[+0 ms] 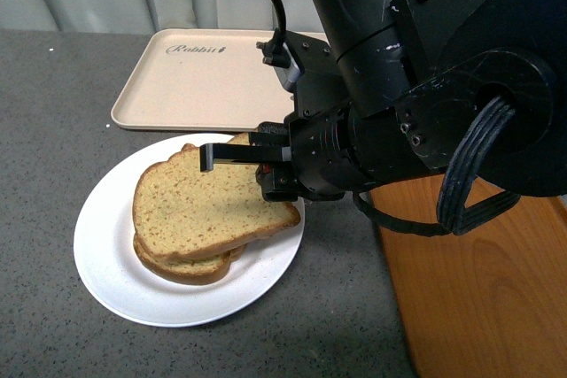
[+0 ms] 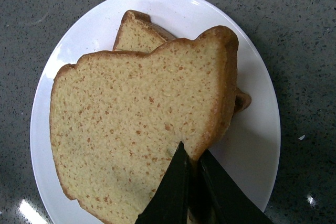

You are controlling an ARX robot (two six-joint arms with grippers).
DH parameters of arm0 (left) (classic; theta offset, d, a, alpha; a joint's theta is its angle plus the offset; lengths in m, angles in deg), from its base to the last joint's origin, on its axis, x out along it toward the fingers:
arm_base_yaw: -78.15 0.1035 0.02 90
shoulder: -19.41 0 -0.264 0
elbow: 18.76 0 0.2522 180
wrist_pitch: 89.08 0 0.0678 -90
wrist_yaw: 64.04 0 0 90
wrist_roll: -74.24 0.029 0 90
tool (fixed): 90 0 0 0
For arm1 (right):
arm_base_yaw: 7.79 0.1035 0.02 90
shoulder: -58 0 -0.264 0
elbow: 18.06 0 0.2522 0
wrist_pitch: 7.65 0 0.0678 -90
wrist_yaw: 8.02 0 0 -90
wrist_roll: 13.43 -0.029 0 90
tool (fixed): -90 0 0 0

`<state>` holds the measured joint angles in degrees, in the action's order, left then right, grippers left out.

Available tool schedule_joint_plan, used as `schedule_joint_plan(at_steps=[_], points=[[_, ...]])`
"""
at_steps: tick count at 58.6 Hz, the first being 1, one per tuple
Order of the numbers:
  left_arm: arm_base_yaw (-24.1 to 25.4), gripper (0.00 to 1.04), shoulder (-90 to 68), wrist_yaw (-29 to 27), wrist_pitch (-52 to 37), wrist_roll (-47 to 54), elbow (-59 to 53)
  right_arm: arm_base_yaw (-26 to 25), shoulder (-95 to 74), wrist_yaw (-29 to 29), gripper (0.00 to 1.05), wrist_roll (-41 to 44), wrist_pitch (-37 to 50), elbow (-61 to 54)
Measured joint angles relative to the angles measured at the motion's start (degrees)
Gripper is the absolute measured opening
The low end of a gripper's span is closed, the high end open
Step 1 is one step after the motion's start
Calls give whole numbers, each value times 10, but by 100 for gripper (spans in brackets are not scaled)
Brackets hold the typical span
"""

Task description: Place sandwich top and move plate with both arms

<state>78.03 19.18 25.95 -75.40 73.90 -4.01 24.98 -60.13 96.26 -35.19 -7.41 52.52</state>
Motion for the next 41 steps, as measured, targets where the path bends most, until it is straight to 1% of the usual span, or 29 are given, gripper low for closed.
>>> schedule_joint_plan(at_steps=[3,16,24,31,33,37,39,41], points=[[0,98,0,0,0,0,0,0,-1,-3,3,0,0,-1],[0,98,0,0,0,0,0,-6,-1,-16,40,-1,5,-14],[0,98,0,0,0,0,0,-22,14,-31,59,-1,21,-37],[0,98,0,0,0,0,0,-50,57,-70,79,-1,42,-65],[0,98,0,0,0,0,0,-56,68,-80,82,0,44,-70],[0,98,0,0,0,0,0,-76,105,-123,95,7,57,-95],[0,98,0,0,0,0,0,-84,120,-143,98,9,62,-107],[0,98,0,0,0,0,0,-92,136,-163,97,17,67,-121]])
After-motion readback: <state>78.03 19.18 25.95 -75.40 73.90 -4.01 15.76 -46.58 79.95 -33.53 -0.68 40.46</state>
